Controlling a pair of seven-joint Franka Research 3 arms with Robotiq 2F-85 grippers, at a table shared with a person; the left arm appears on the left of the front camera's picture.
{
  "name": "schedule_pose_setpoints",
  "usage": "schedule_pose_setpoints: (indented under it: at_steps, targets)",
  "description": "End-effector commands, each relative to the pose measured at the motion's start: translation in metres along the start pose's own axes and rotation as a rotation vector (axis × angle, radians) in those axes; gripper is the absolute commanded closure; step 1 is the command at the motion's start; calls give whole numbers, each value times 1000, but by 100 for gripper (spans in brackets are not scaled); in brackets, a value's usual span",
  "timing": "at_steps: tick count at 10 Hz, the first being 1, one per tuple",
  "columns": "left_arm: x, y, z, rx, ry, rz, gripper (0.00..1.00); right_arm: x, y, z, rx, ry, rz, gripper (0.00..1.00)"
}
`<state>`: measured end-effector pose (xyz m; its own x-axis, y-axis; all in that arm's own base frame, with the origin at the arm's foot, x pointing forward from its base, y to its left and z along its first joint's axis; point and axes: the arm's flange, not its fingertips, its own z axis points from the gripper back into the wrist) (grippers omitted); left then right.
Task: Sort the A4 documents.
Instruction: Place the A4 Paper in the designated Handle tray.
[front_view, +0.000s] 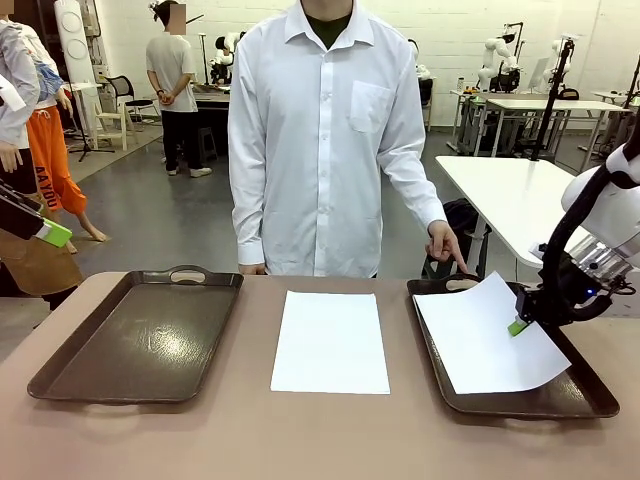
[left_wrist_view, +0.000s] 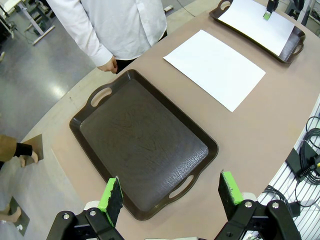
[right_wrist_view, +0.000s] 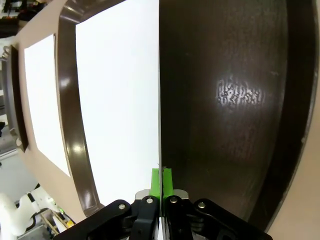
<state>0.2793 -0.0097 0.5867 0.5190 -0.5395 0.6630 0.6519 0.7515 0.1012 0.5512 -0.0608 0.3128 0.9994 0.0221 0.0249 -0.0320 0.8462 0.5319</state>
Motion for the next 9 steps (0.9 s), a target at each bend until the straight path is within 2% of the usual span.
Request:
schedule_pose_setpoints:
  at_steps: [1,3,4,5,6,7,8,9]
  targets:
    - [0,1,0,0,0,1,0,-6,-1,-1,-15,-26,-56,99]
    - [0,1,0,0,0,1,0,-7,-2,-2,-17,-27,-67,99]
    - [0,1,0,0,0,1,0,-7,-1,-1,-20,-29,-70,86]
    - [0,1,0,0,0,1,0,-7,-2,1,-26,-35,-68,80]
    - [0,1,0,0,0,1,0,-7,-1,5,-40,-40,-58,67]
    - [0,1,0,0,0,1,0,-7,-1,8,-60,-47,-58,61]
    - [0,1,0,0,0,1,0,-8,-2,13,-82,-52,-62,49]
    - [0,1,0,0,0,1,0,-9,-4,18,-120,-66,-69,42]
